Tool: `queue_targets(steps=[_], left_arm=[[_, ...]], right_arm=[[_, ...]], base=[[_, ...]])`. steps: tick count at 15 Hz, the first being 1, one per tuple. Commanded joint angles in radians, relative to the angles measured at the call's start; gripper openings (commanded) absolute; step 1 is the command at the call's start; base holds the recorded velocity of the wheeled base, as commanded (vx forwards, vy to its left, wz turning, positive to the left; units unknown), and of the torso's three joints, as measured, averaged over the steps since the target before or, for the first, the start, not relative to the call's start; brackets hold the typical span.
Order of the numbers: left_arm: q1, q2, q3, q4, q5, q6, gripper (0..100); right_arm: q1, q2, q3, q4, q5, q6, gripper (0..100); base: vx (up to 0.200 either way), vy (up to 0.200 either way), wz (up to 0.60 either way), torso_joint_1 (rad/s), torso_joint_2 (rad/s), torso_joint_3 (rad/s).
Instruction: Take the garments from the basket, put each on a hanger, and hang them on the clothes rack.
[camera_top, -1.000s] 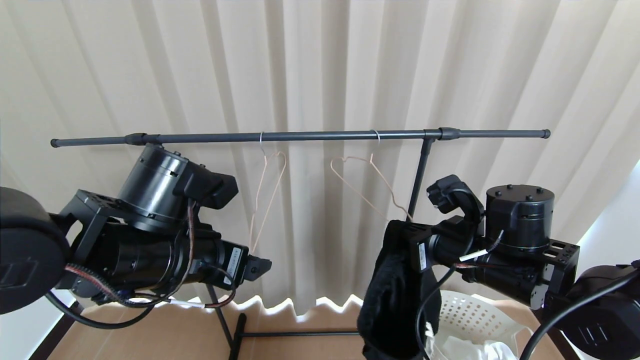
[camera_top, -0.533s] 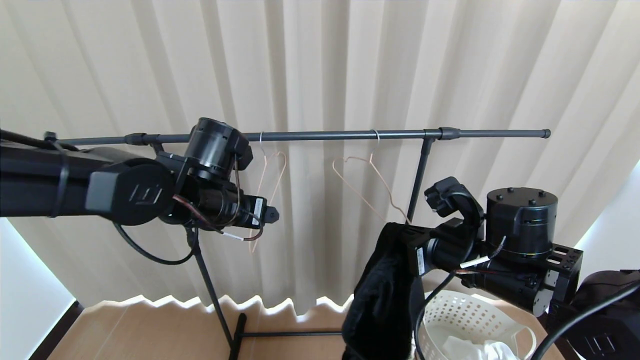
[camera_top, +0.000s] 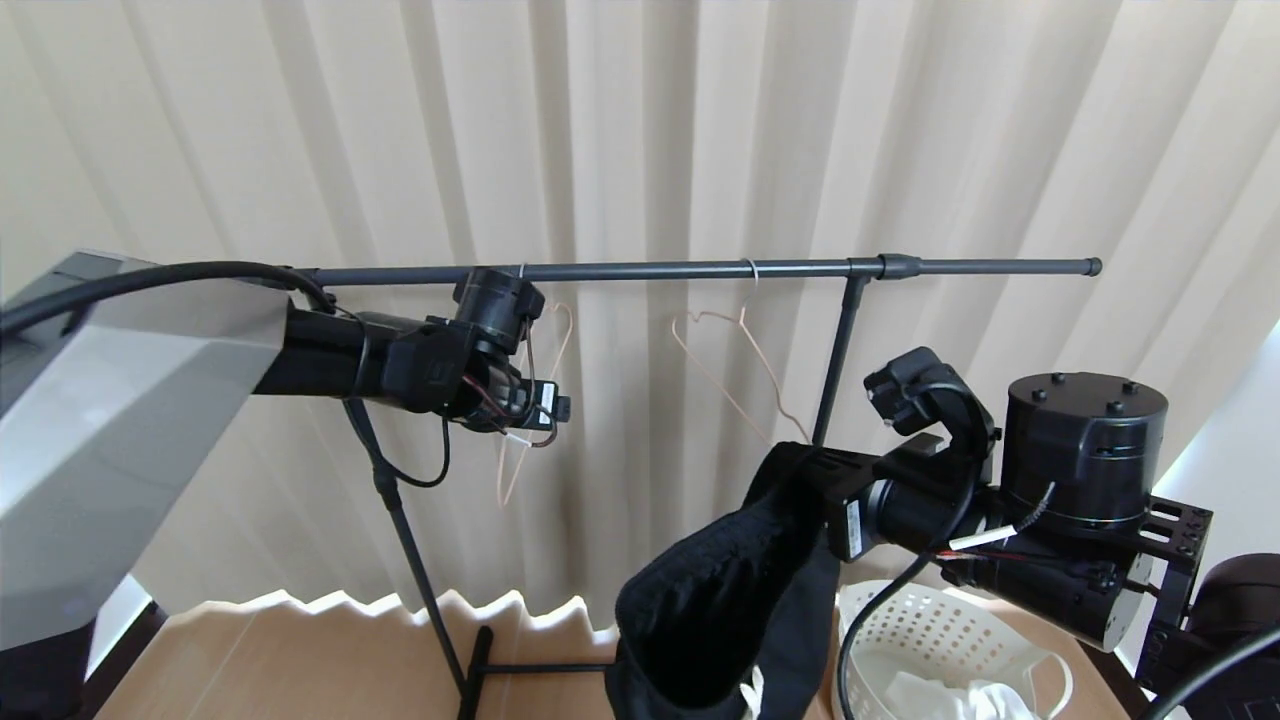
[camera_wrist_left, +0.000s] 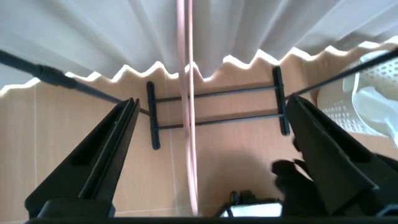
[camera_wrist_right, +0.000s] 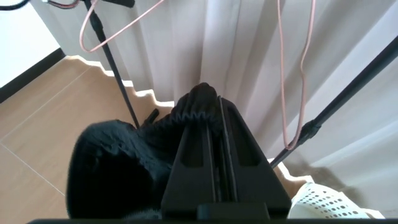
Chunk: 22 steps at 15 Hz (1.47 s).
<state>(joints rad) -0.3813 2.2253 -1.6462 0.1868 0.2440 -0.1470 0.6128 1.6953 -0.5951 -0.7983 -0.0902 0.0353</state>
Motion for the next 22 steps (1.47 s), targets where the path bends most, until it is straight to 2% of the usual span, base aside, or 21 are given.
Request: queue_targets(steps=[1, 6, 8, 9, 17, 22], left_arm=[[0.018, 0.114, -0.08, 0.0, 0.001, 0.0, 100], [0.053, 0.185, -0.185, -0.001, 0.001, -0.006, 100], [0.053, 0.194, -0.19, -0.001, 0.0, -0.006, 100], [0.051, 0.192, -0.187, -0.001, 0.0, -0.006, 0], [0.041, 0.142, -0.169, -0.001, 0.008, -0.019, 0], [0.028, 0.031, -0.073, -0.001, 0.021, -0.019, 0]], right_arm=[[0.008, -0.008, 0.001, -0.001, 0.0, 0.0, 0], [0.008, 0.004, 0.0, -0.001, -0.002, 0.0, 0], [0.008, 0.01, 0.001, -0.001, -0.002, 0.0, 0], [0.008, 0.01, 0.0, -0.001, -0.002, 0.0, 0], [0.008, 0.007, 0.005, -0.001, -0.002, 0.0, 0], [0.008, 0.0, 0.005, -0.001, -0.002, 0.0, 0]], base=[[0.0, 0.0, 0.0, 0.0, 0.0, 0.0], [0.0, 0.0, 0.0, 0.0, 0.0, 0.0], [0.0, 0.0, 0.0, 0.0, 0.0, 0.0], [0.0, 0.0, 0.0, 0.0, 0.0, 0.0], [0.0, 0.0, 0.0, 0.0, 0.0, 0.0], [0.0, 0.0, 0.0, 0.0, 0.0, 0.0]])
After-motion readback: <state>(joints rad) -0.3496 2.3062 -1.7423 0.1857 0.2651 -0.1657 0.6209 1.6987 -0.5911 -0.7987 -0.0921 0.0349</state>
